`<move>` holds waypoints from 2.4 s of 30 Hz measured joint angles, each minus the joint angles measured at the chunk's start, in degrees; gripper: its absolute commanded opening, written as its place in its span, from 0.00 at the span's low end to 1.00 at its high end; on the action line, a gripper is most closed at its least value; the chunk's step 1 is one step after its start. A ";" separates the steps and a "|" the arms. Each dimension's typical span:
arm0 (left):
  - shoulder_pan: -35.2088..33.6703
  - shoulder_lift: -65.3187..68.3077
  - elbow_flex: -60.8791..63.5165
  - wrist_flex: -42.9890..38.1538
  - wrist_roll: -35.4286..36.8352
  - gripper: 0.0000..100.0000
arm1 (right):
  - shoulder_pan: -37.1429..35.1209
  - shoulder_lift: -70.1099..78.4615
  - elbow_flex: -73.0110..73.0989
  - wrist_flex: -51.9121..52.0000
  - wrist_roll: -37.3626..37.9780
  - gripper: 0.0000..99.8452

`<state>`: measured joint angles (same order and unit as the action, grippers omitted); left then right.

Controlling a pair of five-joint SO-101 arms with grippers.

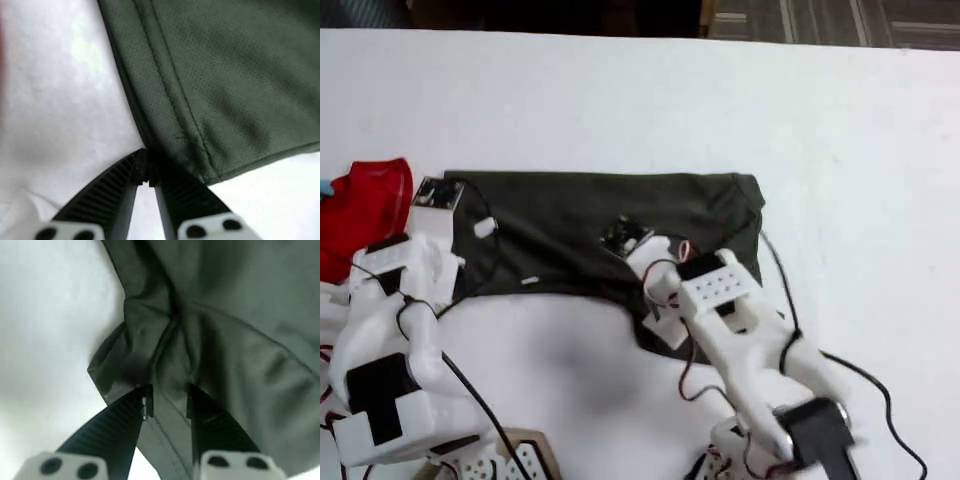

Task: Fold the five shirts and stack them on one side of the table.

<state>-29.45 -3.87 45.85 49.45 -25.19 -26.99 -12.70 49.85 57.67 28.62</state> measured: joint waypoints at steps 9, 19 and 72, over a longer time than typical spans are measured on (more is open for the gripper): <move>0.00 0.00 0.00 0.00 0.00 0.03 | 2.55 6.24 -4.40 -0.26 -0.09 0.02; 0.00 0.00 0.00 0.00 0.00 0.03 | 2.73 1.05 -5.27 1.49 -0.09 0.02; 0.00 0.00 0.00 0.00 0.26 0.03 | -1.14 -10.20 2.90 1.76 0.00 0.12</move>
<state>-29.45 -3.87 45.85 49.45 -24.92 -28.13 -22.90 52.75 59.43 28.62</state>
